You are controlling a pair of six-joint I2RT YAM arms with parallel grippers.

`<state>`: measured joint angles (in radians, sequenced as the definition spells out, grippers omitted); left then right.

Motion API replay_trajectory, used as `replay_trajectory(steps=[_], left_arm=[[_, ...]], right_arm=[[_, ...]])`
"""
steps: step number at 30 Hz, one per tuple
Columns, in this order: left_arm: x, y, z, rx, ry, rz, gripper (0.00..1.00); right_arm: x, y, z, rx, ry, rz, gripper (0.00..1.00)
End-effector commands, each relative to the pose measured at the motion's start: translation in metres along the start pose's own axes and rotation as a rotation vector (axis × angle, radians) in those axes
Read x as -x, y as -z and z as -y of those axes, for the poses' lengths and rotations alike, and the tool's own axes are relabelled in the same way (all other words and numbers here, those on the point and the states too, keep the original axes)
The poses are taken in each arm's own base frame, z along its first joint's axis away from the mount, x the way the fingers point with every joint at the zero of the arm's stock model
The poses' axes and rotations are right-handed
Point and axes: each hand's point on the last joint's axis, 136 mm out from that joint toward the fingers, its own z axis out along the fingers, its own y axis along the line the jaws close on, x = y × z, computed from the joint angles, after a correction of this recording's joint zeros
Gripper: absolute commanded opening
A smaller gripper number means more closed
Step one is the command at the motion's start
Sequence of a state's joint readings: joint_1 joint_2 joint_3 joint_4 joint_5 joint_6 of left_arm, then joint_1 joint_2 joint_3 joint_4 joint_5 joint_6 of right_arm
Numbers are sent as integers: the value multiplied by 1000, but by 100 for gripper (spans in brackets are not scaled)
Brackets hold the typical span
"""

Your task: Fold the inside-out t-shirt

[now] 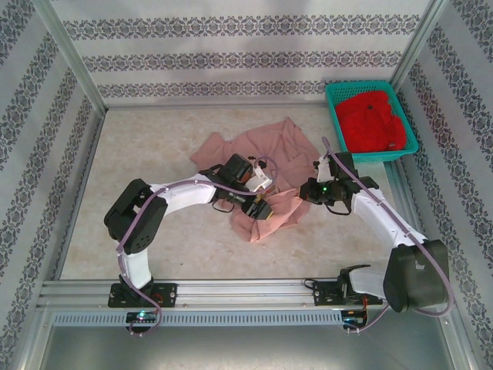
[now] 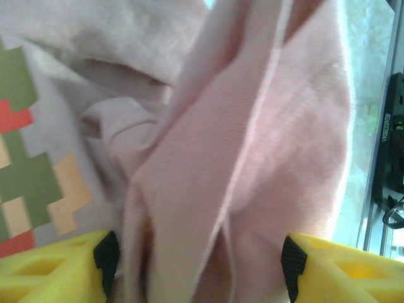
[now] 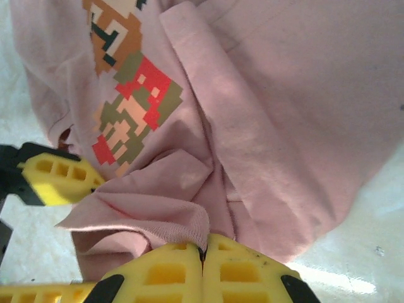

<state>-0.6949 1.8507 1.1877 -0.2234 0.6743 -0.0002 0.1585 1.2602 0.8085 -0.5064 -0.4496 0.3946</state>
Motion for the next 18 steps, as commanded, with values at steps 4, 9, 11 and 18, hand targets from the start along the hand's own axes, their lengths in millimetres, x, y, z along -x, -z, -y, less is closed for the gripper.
replay_trajectory(steps=[4, 9, 11, 18], left_arm=[[1, -4, -10, 118, -89, -43, 68], [-4, -5, -25, 229, -144, -109, 66], [-5, -4, -27, 251, -166, -126, 67], [-5, 4, -16, 226, -202, -120, 48]], right_arm=[[11, 2, 1, -17, -1, 14, 0], [12, 2, 1, -12, 2, 12, 0], [13, 3, 2, -15, 2, 15, 0], [15, 4, 5, -24, 5, 18, 0]])
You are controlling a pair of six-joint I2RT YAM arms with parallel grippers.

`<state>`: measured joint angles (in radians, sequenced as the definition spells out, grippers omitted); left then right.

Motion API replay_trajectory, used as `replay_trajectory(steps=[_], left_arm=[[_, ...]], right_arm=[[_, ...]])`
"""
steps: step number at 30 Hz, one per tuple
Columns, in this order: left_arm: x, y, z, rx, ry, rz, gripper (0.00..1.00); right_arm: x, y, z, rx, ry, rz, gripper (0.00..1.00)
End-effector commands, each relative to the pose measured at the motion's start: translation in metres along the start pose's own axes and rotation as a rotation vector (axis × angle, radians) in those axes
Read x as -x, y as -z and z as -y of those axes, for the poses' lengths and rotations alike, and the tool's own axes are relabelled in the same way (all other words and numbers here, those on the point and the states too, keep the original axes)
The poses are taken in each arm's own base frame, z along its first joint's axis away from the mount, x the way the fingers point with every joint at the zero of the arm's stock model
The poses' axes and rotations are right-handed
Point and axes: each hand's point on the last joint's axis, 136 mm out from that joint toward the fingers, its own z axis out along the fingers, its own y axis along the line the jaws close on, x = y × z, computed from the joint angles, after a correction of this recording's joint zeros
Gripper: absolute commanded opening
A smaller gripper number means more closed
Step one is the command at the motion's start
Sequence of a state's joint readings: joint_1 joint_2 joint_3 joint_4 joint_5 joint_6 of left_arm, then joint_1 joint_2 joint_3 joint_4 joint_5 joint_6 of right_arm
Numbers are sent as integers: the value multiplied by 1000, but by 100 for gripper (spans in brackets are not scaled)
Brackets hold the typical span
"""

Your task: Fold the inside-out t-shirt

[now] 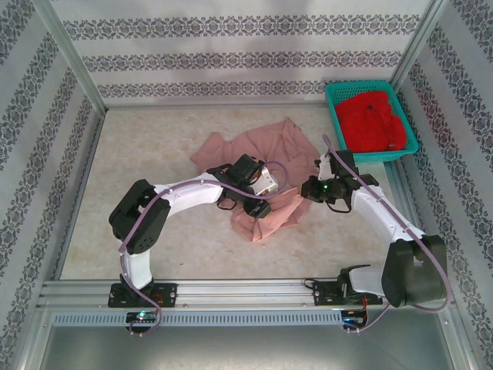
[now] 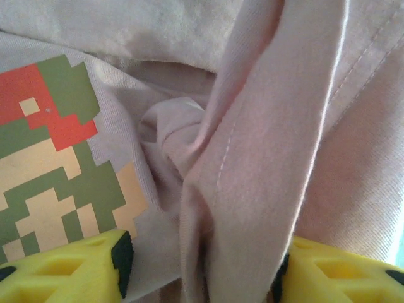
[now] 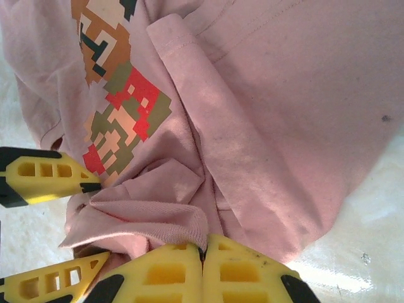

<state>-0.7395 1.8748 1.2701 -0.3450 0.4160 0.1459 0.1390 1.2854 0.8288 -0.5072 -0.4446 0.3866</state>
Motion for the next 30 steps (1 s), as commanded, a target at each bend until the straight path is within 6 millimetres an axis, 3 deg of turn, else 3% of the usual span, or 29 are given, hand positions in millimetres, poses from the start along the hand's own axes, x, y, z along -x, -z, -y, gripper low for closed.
replay_trajectory(steps=[1, 4, 7, 15, 22, 25, 27, 30], left_arm=[[-3, 7, 9, -9, -62, -23, 43], [2, 7, 14, -35, -74, -5, 26], [9, 12, 18, -44, -81, 15, 17], [30, 44, 31, -80, -17, 99, 9], [18, 78, 31, -33, 91, 84, 6], [3, 103, 11, 109, 181, 70, 0], [-10, 128, -10, 224, 287, 82, 0], [-37, 180, -46, 405, 478, 128, 0]], right_arm=[[8, 5, 0, -9, 16, 11, 0], [9, 4, -2, -3, 18, 10, 0], [10, 5, -2, -6, 22, 11, 0], [13, 9, -13, -8, 106, 29, 0], [17, 18, -35, 1, 224, 70, 0], [21, 25, -60, 72, 253, 111, 0], [19, 26, -92, 166, 286, 121, 0], [4, 23, -140, 305, 346, 54, 26]])
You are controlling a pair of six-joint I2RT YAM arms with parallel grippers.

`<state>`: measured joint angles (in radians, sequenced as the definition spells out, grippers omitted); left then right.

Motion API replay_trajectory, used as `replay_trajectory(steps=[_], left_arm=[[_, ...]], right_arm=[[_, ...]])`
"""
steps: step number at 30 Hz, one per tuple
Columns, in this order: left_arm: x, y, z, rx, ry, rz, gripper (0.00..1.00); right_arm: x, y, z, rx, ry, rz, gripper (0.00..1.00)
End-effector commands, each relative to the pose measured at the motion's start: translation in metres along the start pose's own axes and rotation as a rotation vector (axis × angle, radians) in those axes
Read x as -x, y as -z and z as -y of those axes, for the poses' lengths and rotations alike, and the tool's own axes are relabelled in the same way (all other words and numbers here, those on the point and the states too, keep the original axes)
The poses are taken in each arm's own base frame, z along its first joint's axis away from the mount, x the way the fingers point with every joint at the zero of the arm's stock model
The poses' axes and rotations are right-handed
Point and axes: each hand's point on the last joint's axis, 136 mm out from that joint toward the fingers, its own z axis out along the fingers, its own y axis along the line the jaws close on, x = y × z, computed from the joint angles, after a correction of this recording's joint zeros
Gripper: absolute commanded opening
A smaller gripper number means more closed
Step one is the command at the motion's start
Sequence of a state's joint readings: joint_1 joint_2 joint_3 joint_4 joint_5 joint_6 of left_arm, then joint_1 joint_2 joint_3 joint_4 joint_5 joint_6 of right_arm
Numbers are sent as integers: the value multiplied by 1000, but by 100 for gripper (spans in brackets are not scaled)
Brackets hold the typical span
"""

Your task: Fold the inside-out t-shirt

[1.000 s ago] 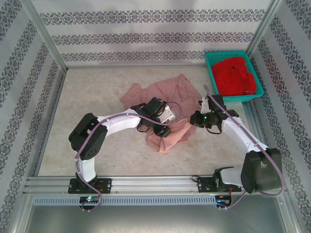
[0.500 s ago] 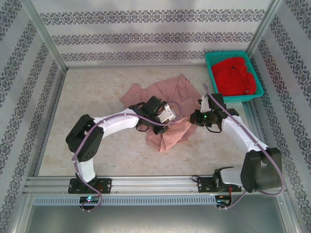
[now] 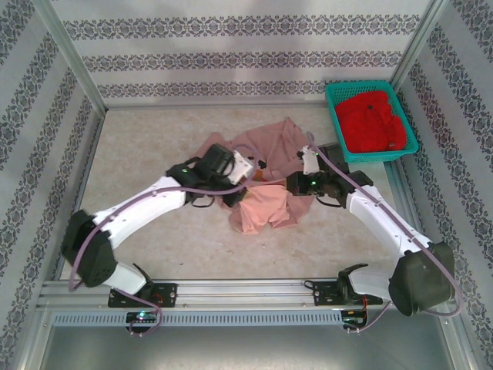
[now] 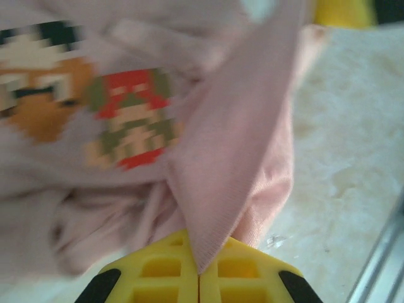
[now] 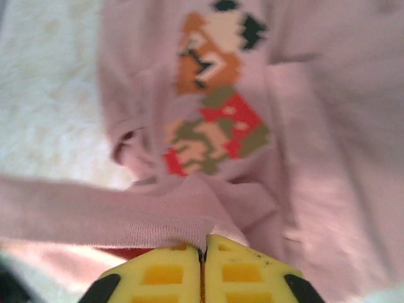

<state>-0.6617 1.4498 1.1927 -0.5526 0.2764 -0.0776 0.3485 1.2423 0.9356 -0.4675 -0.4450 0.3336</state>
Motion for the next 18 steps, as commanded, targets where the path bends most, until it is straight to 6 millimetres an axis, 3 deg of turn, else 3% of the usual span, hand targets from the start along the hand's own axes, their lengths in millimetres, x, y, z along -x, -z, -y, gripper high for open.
replay_trajectory(steps=[1, 2, 4, 7, 9, 12, 18], left_arm=[[-27, 57, -71, 303, 273, 7, 0], [-32, 70, -83, 348, 314, 18, 0], [-44, 90, -104, 415, 385, 35, 0], [-53, 102, -122, 459, 454, 64, 0], [-55, 106, -130, 471, 486, 79, 0], [-56, 111, -139, 485, 518, 90, 0], [-55, 112, -144, 484, 526, 106, 0]], right_arm=[[18, 2, -48, 143, 40, 24, 31], [22, 4, -39, 114, 20, 40, 35], [33, 11, 3, -6, -68, 117, 39], [43, 15, 68, -258, -138, 197, 43], [44, 6, 92, -382, -120, 161, 50], [44, -18, 102, -425, -79, 81, 55], [36, -77, 81, -421, 76, -79, 57]])
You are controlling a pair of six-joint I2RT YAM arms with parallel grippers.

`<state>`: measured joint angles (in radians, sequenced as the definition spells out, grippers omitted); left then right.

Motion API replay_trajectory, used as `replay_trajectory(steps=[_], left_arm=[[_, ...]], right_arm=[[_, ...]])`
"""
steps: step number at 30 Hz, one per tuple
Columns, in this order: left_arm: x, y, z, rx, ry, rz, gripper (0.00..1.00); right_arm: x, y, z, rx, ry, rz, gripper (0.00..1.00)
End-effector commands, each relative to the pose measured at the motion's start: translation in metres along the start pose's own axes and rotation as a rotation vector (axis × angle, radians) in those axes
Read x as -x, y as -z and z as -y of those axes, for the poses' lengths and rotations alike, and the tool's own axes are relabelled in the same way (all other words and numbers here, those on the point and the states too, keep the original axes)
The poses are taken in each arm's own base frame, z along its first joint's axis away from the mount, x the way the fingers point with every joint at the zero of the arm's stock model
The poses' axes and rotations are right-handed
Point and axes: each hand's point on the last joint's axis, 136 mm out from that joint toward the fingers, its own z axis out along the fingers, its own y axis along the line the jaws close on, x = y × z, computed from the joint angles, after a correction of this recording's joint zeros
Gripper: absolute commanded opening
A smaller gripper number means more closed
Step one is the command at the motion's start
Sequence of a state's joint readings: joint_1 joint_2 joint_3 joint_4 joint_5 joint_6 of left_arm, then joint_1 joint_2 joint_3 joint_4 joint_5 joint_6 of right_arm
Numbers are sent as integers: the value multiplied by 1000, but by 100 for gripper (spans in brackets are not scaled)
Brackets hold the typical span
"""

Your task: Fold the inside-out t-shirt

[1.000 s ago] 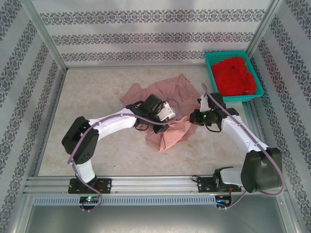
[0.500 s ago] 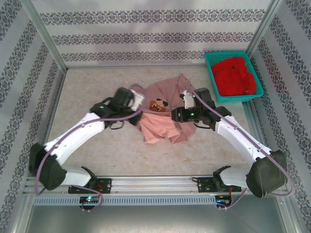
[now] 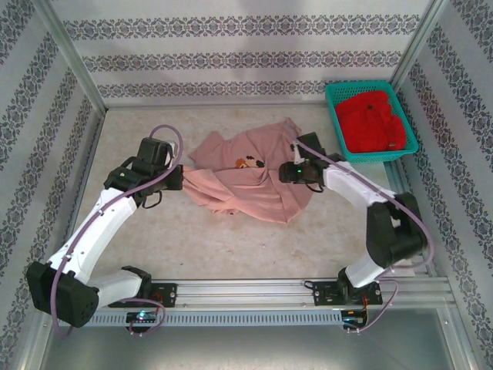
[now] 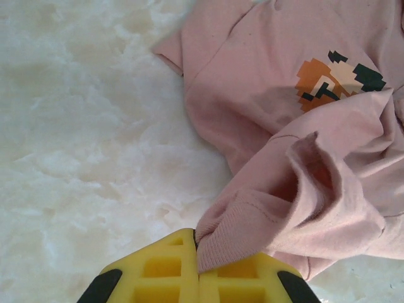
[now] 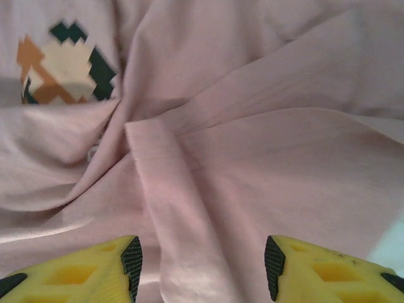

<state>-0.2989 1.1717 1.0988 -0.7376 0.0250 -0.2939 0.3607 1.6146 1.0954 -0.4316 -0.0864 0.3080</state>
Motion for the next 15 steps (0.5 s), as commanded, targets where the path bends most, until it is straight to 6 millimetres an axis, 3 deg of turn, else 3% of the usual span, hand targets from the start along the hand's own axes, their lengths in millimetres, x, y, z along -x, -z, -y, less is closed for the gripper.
replay_trajectory(steps=[1, 7, 10, 12, 15], left_arm=[[-3, 0, -7, 16, 28, -6, 0], [-3, 0, -6, 9, 19, -4, 0], [-1, 2, -5, 3, 22, 4, 0], [0, 3, -5, 1, 25, 16, 0], [3, 6, -6, 0, 32, 32, 0]], right_arm=[[8, -17, -11, -37, 103, -26, 57], [15, -58, -24, -22, 142, -113, 56], [14, -72, -12, -91, 148, -154, 50], [17, -76, -6, -111, 156, -156, 41], [26, -73, -1, -82, 131, -143, 17]])
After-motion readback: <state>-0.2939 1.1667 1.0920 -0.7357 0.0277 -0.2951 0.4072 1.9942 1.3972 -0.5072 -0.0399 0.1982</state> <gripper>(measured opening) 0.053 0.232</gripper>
